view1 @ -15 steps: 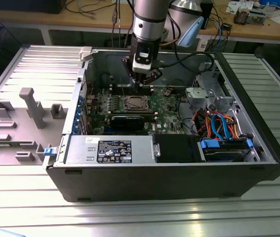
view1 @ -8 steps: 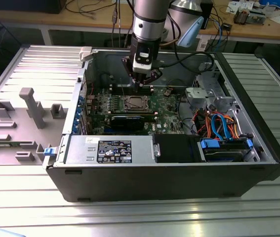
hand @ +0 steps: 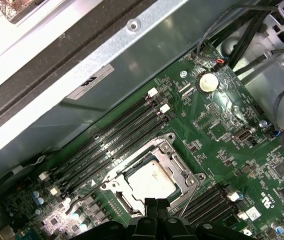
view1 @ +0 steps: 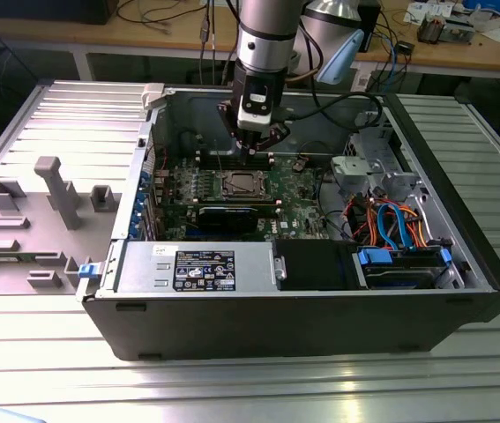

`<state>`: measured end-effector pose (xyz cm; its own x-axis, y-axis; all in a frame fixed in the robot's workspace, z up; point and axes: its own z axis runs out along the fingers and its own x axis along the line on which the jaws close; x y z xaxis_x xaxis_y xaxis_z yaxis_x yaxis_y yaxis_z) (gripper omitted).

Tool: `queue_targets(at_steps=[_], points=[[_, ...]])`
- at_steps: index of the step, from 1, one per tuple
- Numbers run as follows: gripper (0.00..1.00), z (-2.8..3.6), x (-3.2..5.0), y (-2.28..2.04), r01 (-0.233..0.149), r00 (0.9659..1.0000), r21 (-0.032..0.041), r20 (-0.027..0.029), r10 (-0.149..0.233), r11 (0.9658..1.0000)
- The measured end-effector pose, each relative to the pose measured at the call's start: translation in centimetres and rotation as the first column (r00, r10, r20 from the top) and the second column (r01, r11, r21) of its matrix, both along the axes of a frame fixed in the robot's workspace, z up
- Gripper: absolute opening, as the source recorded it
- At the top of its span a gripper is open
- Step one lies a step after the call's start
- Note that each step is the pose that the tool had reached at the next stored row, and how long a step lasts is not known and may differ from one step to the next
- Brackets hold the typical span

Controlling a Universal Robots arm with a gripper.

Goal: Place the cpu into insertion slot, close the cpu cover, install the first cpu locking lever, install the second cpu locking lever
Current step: 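Install the first cpu locking lever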

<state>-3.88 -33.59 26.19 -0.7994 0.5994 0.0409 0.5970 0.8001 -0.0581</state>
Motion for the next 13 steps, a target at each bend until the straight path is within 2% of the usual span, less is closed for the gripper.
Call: queue_targets(at_steps=[13], points=[[0.11, 0.0, 0.0, 0.0, -0.013, 0.9999, 0.0, 0.0, 0.013, 0.9999]])
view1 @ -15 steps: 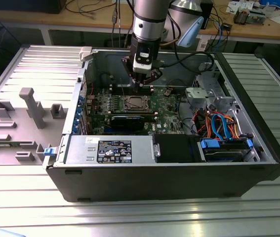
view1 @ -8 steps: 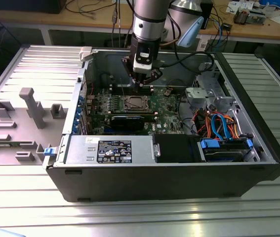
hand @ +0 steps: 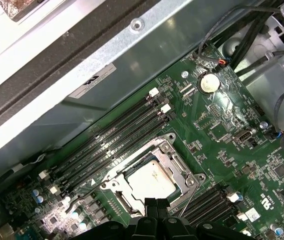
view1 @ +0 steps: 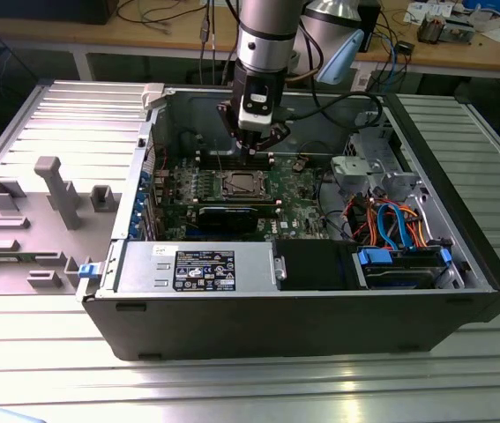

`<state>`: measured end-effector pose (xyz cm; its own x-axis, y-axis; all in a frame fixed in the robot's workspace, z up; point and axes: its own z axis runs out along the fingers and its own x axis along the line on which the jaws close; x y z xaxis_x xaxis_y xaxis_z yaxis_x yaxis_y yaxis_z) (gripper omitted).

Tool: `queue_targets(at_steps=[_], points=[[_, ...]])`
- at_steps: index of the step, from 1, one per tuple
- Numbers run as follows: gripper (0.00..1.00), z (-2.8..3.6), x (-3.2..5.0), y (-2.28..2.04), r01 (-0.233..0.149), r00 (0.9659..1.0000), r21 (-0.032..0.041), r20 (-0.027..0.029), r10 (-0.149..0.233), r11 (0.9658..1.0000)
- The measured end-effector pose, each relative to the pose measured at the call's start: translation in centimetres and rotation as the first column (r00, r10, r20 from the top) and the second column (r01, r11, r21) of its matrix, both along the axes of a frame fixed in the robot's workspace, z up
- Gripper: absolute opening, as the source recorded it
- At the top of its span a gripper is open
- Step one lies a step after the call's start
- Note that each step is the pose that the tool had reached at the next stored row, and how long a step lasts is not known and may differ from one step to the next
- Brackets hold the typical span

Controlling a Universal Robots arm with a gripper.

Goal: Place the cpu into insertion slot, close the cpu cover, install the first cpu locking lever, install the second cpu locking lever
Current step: 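Install the first cpu locking lever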

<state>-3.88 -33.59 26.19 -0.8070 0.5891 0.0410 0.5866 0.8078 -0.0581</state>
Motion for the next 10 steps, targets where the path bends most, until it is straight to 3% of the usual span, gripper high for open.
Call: queue_targets(at_steps=[10], points=[[0.11, 0.0, 0.0, 0.0, -0.009, 1.0, 0.0, 0.0, 0.009, 1.0]])
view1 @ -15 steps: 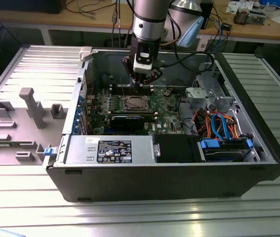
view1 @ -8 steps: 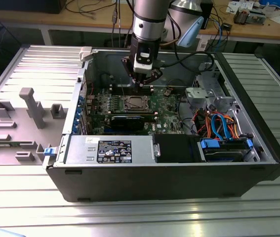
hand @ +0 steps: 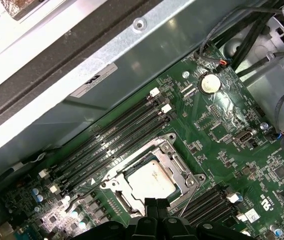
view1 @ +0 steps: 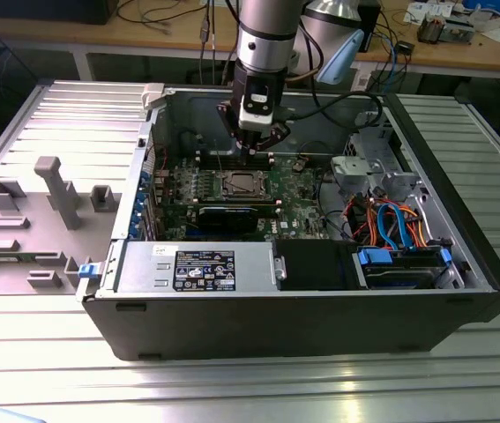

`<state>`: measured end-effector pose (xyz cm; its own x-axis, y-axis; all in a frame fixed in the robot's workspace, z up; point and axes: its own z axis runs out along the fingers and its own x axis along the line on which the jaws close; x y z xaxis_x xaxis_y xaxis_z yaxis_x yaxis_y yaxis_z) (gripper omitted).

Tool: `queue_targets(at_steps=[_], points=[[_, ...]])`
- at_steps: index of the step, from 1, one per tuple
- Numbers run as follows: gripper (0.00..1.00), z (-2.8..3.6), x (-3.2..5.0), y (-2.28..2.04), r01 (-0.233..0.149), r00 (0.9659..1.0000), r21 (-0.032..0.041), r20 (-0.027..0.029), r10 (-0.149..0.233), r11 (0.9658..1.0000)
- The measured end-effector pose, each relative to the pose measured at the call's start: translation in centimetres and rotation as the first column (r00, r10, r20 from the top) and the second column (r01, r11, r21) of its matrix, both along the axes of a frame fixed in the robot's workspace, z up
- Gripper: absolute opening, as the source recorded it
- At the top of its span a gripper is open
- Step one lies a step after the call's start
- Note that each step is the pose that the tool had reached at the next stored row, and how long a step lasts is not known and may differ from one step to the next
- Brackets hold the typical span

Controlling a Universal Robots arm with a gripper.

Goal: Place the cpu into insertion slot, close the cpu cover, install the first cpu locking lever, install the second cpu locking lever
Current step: 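Install the first cpu locking lever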

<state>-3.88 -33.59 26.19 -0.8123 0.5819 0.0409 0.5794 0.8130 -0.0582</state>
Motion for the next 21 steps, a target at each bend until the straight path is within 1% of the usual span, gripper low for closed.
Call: queue_targets(at_steps=[8, 13, 21], points=[[0.11, 0.0, 0.0, 0.0, -0.011, 0.9999, 0.0, 0.0, 0.011, 0.9999], [0.11, -0.01, 0.0, 0.0, -0.03, 0.9995, 0.0, 0.0, 0.03, 0.9995], [0.11, 0.0, 0.0, 0.0, -0.037, 0.9993, 0.0, 0.0, 0.037, 0.9993]])
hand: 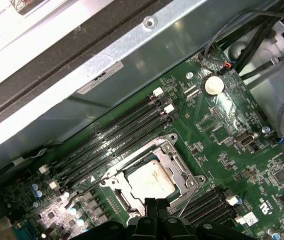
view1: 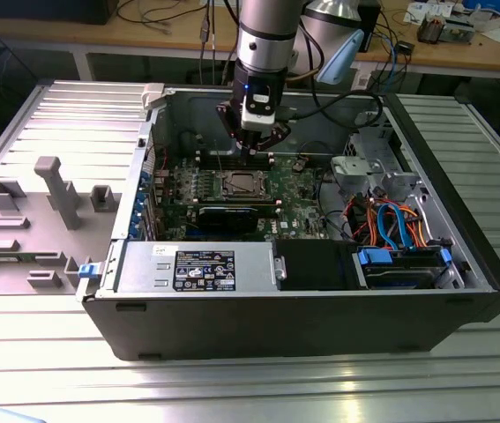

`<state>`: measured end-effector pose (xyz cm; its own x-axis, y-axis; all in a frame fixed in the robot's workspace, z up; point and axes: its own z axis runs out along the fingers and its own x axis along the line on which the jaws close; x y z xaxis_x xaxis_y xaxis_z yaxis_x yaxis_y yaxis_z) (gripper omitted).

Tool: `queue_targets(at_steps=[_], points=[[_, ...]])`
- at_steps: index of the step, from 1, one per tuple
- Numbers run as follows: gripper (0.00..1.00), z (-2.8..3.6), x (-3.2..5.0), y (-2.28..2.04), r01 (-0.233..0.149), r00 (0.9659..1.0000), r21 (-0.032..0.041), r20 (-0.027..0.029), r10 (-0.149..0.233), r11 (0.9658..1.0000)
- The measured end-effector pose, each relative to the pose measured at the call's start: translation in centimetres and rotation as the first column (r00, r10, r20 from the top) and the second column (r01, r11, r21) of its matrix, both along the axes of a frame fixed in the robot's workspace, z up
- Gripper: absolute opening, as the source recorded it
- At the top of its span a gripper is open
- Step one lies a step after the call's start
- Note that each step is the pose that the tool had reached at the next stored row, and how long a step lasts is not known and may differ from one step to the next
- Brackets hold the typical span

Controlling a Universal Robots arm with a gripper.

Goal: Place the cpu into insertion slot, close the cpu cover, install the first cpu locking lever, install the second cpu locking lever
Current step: 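Install the first cpu locking lever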

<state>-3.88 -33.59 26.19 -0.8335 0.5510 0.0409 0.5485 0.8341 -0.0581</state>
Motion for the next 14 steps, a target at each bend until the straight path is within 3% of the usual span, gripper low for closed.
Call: queue_targets(at_steps=[14], points=[[0.11, 0.0, 0.0, 0.0, -0.015, 0.9999, 0.0, 0.0, 0.015, 0.9999]])
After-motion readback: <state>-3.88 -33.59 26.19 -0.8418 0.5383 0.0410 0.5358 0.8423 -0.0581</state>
